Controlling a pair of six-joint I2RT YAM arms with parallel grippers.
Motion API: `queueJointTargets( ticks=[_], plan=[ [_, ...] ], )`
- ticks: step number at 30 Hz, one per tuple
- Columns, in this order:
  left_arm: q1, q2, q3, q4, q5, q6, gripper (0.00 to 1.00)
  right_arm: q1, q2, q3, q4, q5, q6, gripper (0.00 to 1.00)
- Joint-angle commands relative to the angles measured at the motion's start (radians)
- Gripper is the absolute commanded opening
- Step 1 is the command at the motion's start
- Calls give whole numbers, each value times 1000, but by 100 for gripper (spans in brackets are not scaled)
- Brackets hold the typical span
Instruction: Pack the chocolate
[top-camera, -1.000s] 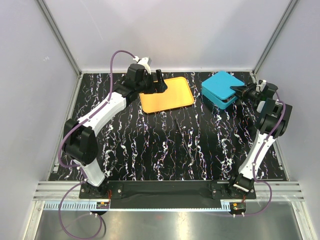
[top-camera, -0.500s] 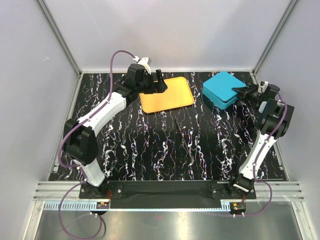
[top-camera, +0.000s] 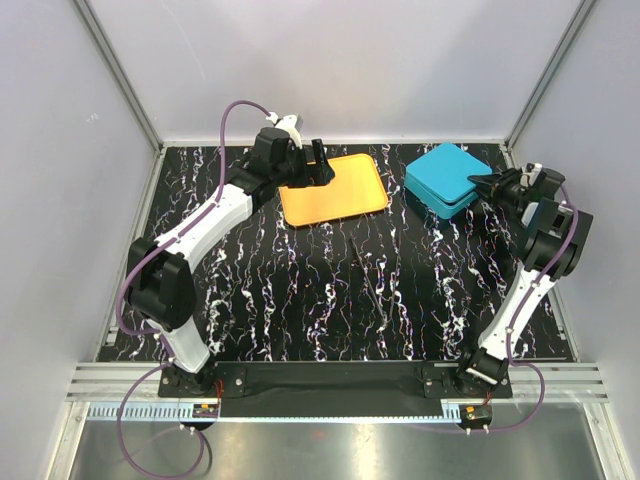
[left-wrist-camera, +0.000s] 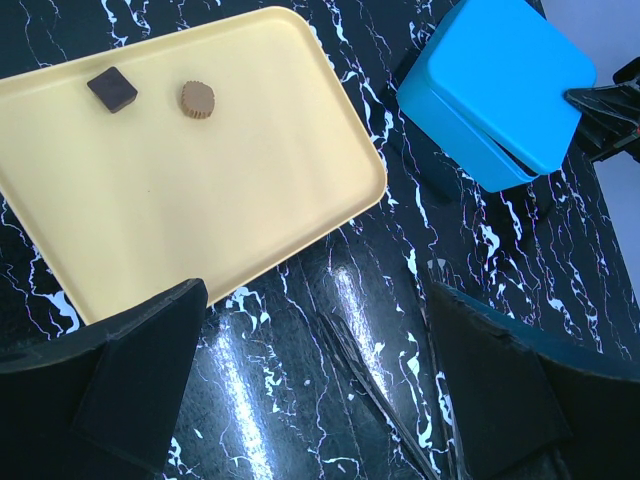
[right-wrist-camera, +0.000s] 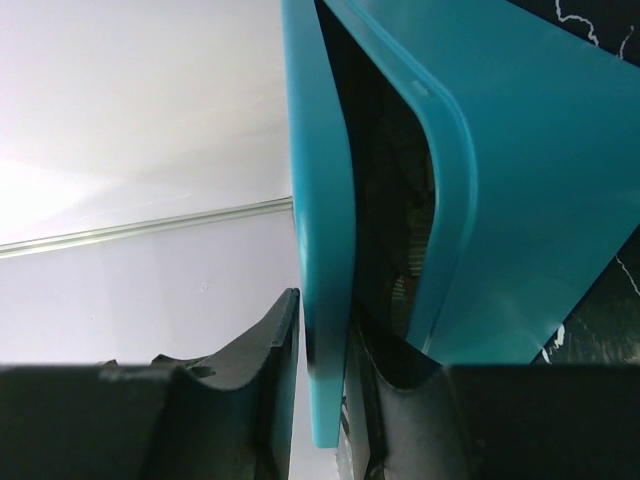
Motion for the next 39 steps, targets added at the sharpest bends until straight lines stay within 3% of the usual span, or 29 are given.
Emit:
queueJointTargets(
  ticks=[1,11,15,26,31,39],
  plan=[
    [-5,-49,-10,32,-8,8,98,-16,-84,-12,-34,10,-47,30],
    [-9,-52,-8,32,-10,8,98,-33,-113,-27,-114,25,-109,30],
    [-12,-56,-11,31,-10,7,98,-35,-119,-18,-186,42,-162,24],
    [-18,-67,-22,29,-13,7,98,-44,-129,-40,-179,40,-170,11],
    [-26,-65,-22,31,-11,8,98,-53,-129,-104,-111,39,-164,11],
    [-29,-65,-20,28,-16,10,98,-65,-141,-147,-116,69,-185,24]
  ],
)
